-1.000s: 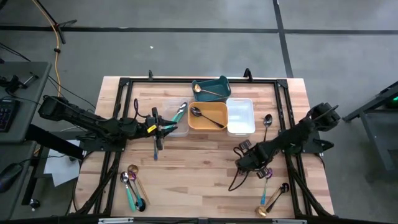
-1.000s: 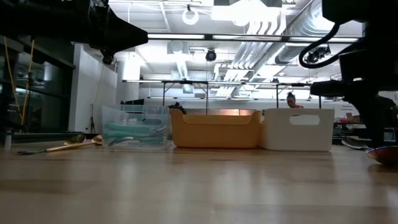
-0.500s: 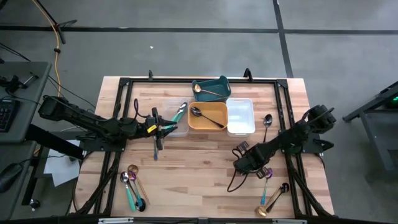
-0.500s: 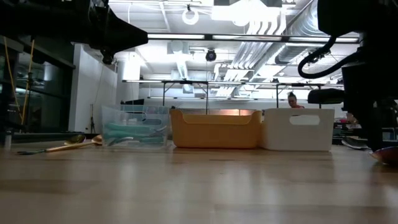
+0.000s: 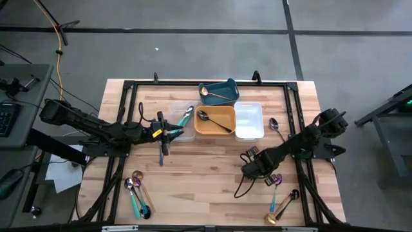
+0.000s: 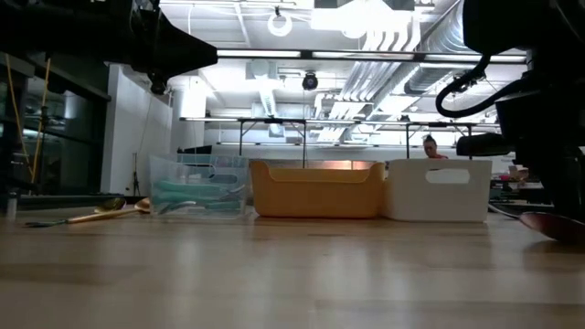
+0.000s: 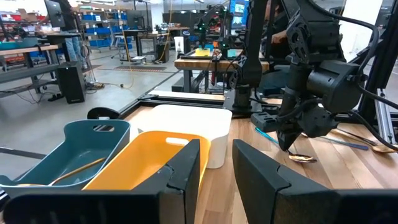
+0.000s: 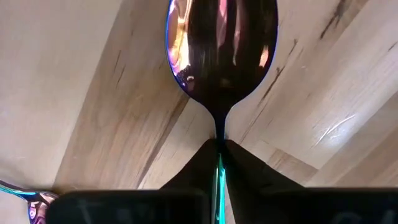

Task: Sort silverware by color (type)
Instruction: Put the distorted-color spoon into the white bin

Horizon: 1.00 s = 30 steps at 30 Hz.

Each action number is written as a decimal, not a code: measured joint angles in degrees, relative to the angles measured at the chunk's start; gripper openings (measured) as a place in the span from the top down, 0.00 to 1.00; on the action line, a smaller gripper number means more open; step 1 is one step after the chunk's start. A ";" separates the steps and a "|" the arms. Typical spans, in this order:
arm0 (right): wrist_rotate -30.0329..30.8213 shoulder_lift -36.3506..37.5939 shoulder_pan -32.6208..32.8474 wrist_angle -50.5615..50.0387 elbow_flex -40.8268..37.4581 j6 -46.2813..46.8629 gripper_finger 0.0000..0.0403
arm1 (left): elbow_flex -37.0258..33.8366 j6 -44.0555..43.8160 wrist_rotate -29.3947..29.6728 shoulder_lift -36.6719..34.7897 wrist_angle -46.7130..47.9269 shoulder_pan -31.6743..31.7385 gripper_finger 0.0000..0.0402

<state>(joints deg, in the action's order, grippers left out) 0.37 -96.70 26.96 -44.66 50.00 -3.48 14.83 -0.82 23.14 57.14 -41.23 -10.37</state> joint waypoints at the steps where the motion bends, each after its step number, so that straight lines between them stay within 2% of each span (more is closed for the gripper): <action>1: 0.00 0.08 0.00 0.02 -0.01 0.01 0.97 | 0.00 0.00 -0.01 0.00 0.02 0.00 0.78; 14: 1.21 0.54 -0.13 -0.81 1.37 -0.09 0.99 | 0.00 -0.46 -0.02 0.00 -0.03 0.00 0.78; 22: 2.09 0.54 -3.46 0.42 1.66 0.00 0.99 | 0.00 0.02 0.00 0.00 -0.07 0.00 0.78; 26: 0.12 0.58 -4.62 8.63 1.66 0.15 1.00 | 0.00 0.02 0.00 0.00 -0.07 0.00 0.78; 30: -3.79 0.65 -5.35 26.01 1.68 0.51 1.00 | 0.00 0.02 0.00 0.00 -0.08 0.00 0.78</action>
<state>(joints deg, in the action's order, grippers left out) -3.42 -96.05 21.61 -18.66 51.68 -2.96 14.83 -0.80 23.14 57.14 -41.31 -10.37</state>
